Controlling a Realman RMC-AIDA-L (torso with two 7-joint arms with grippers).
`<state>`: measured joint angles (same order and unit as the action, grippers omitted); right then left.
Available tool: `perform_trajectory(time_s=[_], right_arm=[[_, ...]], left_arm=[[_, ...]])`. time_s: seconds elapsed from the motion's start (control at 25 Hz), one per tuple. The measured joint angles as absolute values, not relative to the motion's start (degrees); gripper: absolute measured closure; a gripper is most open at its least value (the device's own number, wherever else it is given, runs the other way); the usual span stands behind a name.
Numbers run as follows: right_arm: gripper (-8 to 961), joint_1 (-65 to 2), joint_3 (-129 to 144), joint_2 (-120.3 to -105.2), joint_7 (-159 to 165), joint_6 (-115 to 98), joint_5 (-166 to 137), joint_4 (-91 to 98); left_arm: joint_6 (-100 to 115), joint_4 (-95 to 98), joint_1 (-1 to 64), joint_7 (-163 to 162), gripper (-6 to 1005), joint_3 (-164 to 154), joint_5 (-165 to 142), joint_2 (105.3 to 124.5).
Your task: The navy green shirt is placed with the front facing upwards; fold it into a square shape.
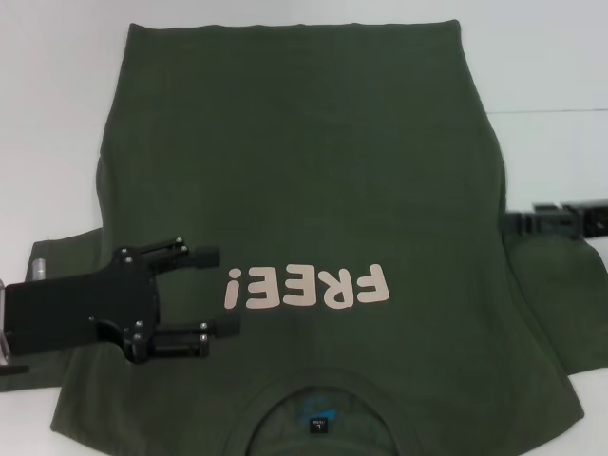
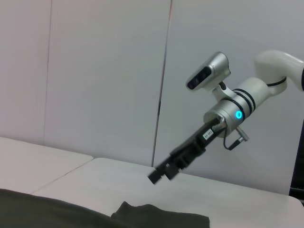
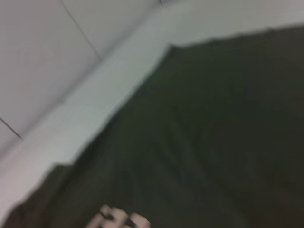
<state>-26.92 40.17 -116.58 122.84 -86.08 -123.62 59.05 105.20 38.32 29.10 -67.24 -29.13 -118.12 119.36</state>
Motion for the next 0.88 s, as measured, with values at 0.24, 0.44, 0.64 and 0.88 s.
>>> perform_trajectory(time_s=[0.24, 0.44, 0.64, 0.88], right_arm=[[47, -26.5, 36.4, -115.63, 131.9, -92.0, -136.2, 64.1], [49, -26.9, 29.0, -114.17, 132.7, -96.7, -142.8, 64.5], [51, -27.6, 24.3, -112.78, 133.1, -100.8, -144.1, 64.7], [54, -30.5, 24.4, -112.5, 134.0, -102.4, -153.2, 64.8]], left_arm=[[105.1, 38.3, 29.9, -67.7, 138, -28.8, -118.1, 119.63], [104.3, 38.3, 30.5, -68.1, 137, -28.9, -118.1, 120.06], [102.9, 38.3, 31.4, -68.1, 137, -29.1, -118.1, 120.52], [102.5, 38.3, 32.8, -68.2, 137, -29.3, -118.4, 120.72]])
